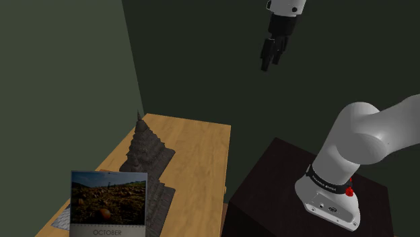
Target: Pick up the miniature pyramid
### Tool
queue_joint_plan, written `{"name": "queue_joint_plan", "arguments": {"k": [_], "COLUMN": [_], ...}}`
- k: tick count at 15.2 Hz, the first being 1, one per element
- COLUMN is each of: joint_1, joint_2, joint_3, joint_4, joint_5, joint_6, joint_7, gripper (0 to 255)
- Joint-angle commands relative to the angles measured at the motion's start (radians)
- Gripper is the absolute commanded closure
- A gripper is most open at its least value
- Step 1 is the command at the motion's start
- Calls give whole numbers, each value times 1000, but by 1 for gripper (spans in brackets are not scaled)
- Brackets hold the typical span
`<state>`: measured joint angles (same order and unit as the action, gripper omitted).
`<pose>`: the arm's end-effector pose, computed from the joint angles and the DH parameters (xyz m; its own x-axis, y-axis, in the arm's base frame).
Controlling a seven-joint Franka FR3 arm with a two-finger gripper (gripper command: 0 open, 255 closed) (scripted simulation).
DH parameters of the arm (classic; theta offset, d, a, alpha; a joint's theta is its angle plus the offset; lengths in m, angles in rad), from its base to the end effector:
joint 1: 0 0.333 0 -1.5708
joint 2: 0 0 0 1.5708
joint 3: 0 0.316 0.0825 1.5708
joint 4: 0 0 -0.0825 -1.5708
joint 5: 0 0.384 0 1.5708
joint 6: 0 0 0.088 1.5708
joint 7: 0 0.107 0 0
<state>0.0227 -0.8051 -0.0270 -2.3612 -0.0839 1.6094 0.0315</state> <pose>0.3058 -0.0126 0.5975 0.9982 -0.0252 0.0550 -0.0287 -0.9976 0.0627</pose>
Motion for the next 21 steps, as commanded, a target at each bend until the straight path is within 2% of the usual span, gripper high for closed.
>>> {"name": "queue_joint_plan", "arguments": {"k": [1,7,12,17,21], "joint_1": [0,68,139,220,277], "joint_2": [0,-107,-135,-77,52], "joint_3": [0,44,95,161,224], "joint_4": [0,-245,-416,-545,-605], "joint_5": [0,72,134,192,227], "joint_6": [0,293,568,889,1186], "joint_7": [0,25,47,73,102], "gripper": [0,0,0,0,0]}}
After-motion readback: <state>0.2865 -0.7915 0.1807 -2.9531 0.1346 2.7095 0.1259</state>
